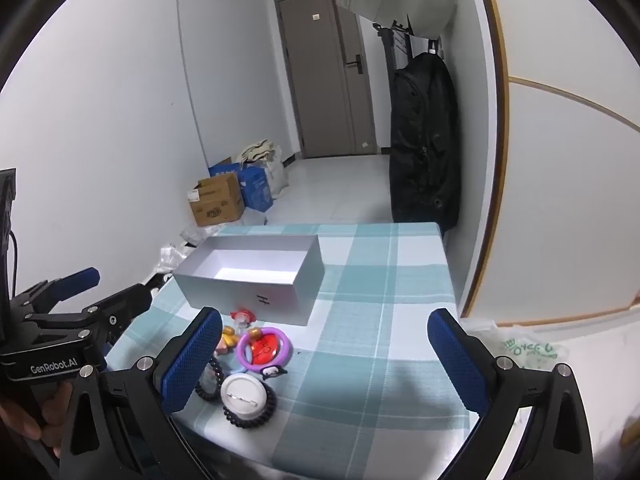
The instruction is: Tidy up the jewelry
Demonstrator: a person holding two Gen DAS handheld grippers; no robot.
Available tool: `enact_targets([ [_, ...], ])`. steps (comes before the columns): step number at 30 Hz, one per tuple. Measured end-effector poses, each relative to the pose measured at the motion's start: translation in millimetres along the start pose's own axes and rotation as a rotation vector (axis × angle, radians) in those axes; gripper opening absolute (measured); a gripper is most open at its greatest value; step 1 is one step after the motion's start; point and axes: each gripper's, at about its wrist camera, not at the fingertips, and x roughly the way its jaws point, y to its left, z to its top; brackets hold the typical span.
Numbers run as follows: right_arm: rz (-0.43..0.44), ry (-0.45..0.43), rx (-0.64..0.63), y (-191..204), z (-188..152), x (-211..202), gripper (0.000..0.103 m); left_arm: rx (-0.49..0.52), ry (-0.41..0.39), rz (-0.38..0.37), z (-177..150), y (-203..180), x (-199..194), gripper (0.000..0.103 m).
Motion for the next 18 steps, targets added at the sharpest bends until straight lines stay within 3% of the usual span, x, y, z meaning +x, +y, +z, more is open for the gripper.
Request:
enact_targets([
  [18,-0.006,-0.010,0.011,-2.5,-0.7,-1.6,0.103,0.014,0.021,-0.016,-2.2,-2.3,4.0,0.102],
])
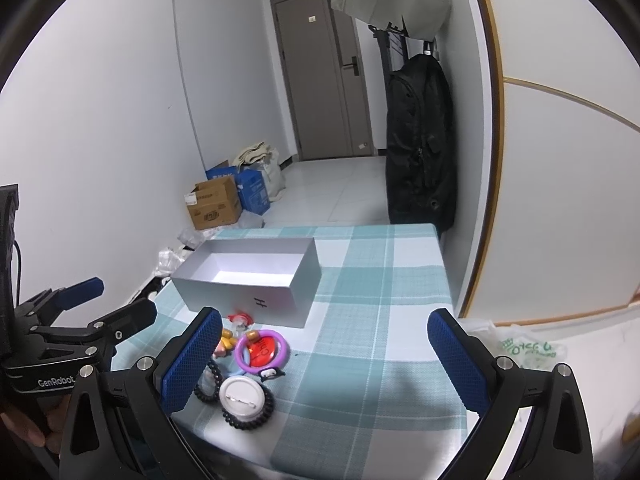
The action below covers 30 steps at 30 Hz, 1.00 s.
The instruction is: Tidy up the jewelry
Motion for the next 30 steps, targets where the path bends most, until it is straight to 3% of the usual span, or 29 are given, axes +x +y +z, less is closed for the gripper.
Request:
enact_targets([
  [30,-0.001,0.003,-0.016,3.5,-1.1,0.6,0.103,-0.004,0.009,-0.025,-1.4,-0.2,0.7,0.102],
])
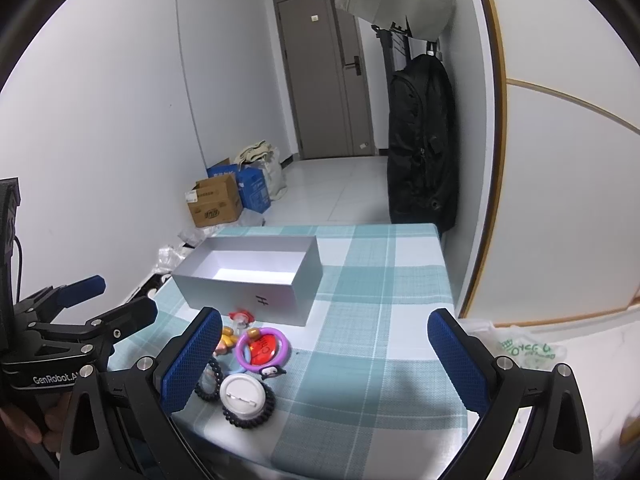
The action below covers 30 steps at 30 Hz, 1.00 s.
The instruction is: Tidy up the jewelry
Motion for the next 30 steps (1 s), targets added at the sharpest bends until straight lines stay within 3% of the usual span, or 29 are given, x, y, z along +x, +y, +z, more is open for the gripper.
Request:
enact_targets([
  [19,0.001,0.006,-0.005,1.5,-0.9,1.5,0.103,0.002,0.036,-0.011,-2.7,0.3,7.2,0.102],
  [30,-0.014,0.018,0.013,-1.7,-1.1,5.8,0.103,-0.039,0.175,-0.072,-14.4,8.5,27.9,0.102],
])
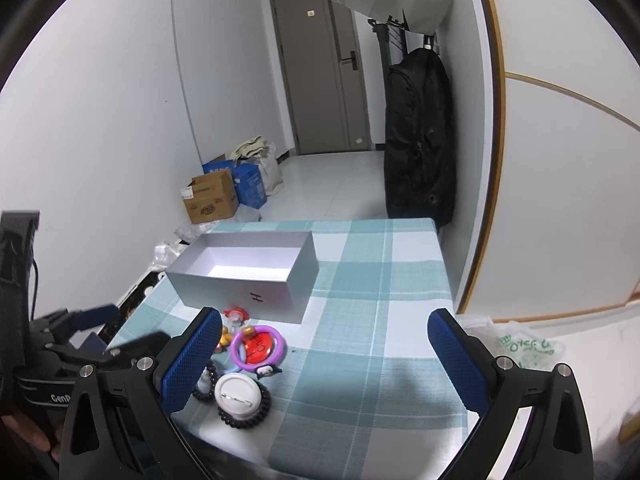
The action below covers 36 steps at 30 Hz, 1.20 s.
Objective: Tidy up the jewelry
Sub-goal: 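Lower the left tool onto the clear ring with red gem and grasp it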
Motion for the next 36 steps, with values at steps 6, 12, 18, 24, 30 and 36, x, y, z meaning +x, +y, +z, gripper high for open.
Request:
enact_targets([
  [6,0.000,0.006,0.026,-5.0,2.4,2.4,0.103,-0.020,0.105,-0.039,-10.1,5.3,15.1,0.102],
  [12,-0.002,0.019,0.046,-9.5,3.9,7.4,0.103,-0.036,0.173,-0.053,-11.1,7.7,30.1,0.102],
  [18,0.007,0.032,0.055,-12.2,4.6,11.8,0.103,-0.092,0.235,-0.097,-11.2,9.3,41.6,0.100],
  [24,0.018,0.037,0.070,-15.5,5.0,14.8,0.103,-0.189,0.275,-0.131,-9.6,17.5,54.0,0.096],
  [30,0.022,0.040,0.081,-18.3,5.6,15.6,0.103,-0.217,0.281,-0.125,-8.5,21.7,53.8,0.077],
  [36,0.020,0.043,0.098,-20.7,6.1,16.7,0.103,-0.229,0.307,-0.172,-6.9,20.1,52.8,0.046],
])
